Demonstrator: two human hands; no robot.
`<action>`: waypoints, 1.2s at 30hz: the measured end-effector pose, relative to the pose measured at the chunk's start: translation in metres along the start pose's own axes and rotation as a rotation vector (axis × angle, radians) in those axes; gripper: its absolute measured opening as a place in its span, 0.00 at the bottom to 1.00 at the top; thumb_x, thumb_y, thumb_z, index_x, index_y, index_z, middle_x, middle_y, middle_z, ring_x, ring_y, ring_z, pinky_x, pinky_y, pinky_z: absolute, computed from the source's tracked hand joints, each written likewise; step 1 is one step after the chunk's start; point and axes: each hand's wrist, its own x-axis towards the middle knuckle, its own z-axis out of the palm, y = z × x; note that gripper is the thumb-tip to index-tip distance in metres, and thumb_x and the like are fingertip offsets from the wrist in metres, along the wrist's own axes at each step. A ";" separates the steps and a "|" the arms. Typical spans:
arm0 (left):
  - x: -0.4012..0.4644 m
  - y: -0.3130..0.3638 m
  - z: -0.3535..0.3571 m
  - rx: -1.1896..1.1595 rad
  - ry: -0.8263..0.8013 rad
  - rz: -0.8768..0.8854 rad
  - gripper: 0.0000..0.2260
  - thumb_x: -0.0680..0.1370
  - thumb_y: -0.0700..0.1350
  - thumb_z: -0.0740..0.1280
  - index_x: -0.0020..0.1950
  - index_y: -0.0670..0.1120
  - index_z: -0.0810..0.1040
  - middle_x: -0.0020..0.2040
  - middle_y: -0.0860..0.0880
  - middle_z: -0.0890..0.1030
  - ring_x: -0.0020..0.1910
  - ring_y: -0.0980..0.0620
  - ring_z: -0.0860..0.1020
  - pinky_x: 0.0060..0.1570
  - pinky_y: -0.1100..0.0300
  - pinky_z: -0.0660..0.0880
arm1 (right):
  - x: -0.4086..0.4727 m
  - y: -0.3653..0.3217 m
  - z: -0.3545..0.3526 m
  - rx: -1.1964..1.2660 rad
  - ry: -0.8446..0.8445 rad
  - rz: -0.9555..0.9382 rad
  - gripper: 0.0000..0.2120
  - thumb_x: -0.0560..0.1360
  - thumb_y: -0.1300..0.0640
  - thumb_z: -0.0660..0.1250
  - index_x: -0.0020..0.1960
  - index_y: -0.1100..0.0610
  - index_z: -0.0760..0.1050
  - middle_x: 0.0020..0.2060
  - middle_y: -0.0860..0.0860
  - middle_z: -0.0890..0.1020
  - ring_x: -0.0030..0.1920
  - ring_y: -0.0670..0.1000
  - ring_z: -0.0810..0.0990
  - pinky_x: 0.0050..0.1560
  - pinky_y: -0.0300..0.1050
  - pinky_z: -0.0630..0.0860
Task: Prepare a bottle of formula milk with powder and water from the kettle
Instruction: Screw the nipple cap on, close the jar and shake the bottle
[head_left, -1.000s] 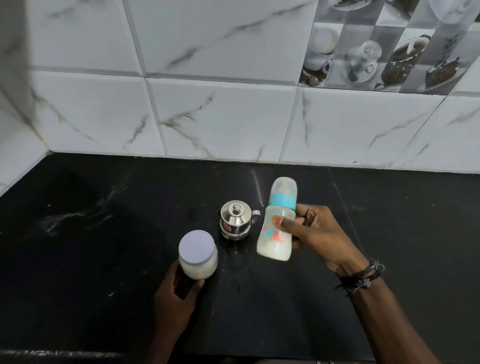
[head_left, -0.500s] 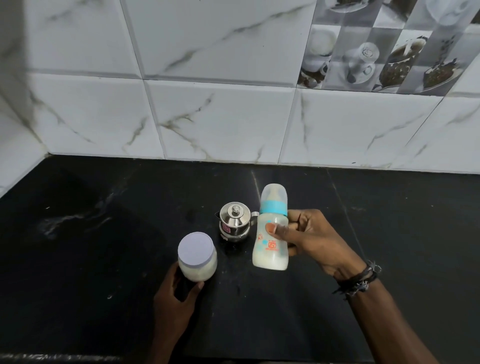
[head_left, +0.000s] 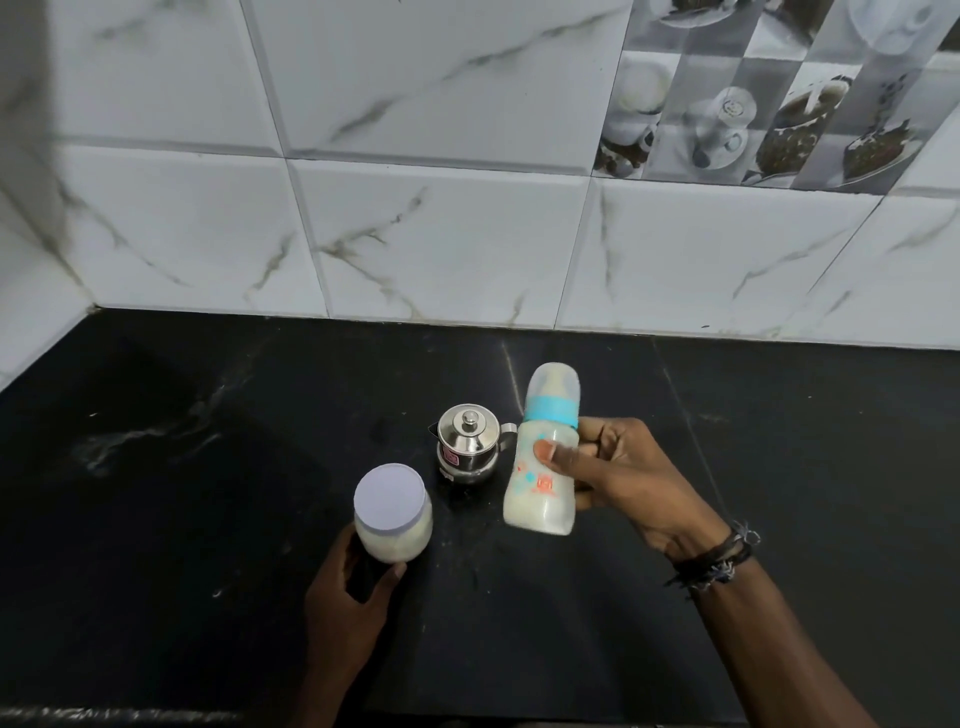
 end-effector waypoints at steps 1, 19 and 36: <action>0.000 0.001 0.000 -0.003 0.001 0.001 0.31 0.68 0.41 0.78 0.69 0.51 0.72 0.63 0.53 0.78 0.62 0.55 0.77 0.61 0.56 0.73 | -0.001 -0.001 -0.001 -0.024 -0.023 0.013 0.18 0.70 0.55 0.72 0.57 0.61 0.81 0.48 0.57 0.87 0.49 0.55 0.87 0.43 0.48 0.84; 0.000 0.001 0.000 -0.014 0.004 0.001 0.31 0.68 0.42 0.78 0.68 0.53 0.73 0.62 0.57 0.79 0.61 0.58 0.77 0.60 0.59 0.74 | -0.004 -0.003 -0.002 -0.054 -0.004 -0.011 0.16 0.70 0.55 0.72 0.56 0.60 0.81 0.47 0.55 0.87 0.48 0.54 0.87 0.41 0.46 0.84; 0.001 0.000 0.001 -0.013 0.001 0.008 0.30 0.68 0.41 0.79 0.66 0.57 0.72 0.62 0.52 0.79 0.60 0.56 0.78 0.59 0.59 0.74 | -0.004 -0.001 0.003 -0.041 0.042 0.003 0.16 0.69 0.54 0.73 0.55 0.61 0.82 0.45 0.55 0.88 0.46 0.54 0.87 0.38 0.45 0.84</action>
